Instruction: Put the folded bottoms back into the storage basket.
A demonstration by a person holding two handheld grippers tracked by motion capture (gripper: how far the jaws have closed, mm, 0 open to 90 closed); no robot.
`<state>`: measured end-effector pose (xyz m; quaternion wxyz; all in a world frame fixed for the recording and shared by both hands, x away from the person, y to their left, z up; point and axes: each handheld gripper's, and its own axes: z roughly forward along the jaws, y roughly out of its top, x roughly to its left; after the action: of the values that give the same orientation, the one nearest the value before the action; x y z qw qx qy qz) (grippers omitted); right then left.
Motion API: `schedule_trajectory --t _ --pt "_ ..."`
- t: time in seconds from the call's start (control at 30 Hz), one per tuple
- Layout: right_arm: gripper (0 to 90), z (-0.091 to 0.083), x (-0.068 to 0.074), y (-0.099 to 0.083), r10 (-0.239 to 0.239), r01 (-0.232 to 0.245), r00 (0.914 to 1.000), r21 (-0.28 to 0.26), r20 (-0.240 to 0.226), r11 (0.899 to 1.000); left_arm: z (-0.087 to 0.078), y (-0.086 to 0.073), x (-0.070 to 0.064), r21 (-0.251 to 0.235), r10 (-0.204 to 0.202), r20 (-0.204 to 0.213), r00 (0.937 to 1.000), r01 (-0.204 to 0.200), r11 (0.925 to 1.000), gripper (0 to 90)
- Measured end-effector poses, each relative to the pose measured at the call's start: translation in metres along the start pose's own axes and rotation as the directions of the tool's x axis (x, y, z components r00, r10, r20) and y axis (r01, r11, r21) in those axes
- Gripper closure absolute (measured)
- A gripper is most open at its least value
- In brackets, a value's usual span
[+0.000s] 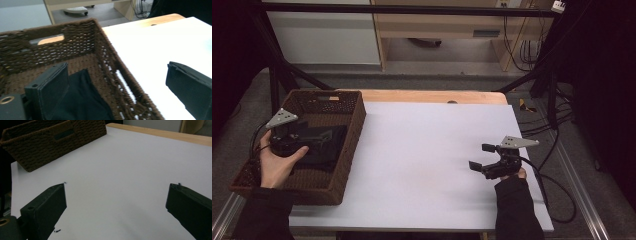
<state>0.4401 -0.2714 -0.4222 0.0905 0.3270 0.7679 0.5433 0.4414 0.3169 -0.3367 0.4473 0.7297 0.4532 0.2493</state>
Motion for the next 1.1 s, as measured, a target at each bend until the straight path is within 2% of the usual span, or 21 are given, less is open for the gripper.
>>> schedule_trajectory --t 0.37,0.87,1.1 --pt "3.3 0.000 0.000 0.000 -0.001 0.001 1.0000 0.000 -0.001 1.000 0.011 -0.001 -0.025 -0.006 0.045 0.056 0.9974 -0.044 0.9990 4.7" --pt "3.3 0.000 0.000 0.000 0.000 0.000 1.0000 0.001 0.000 1.000 0.026 -0.015 -0.050 -0.013 0.056 0.128 0.9902 -0.055 0.9984 4.7" --pt "3.3 0.000 0.000 0.000 0.001 -0.001 1.0000 0.002 0.000 1.000 0.034 -0.025 -0.060 -0.007 0.071 0.141 0.9874 -0.070 0.9975 5.0"
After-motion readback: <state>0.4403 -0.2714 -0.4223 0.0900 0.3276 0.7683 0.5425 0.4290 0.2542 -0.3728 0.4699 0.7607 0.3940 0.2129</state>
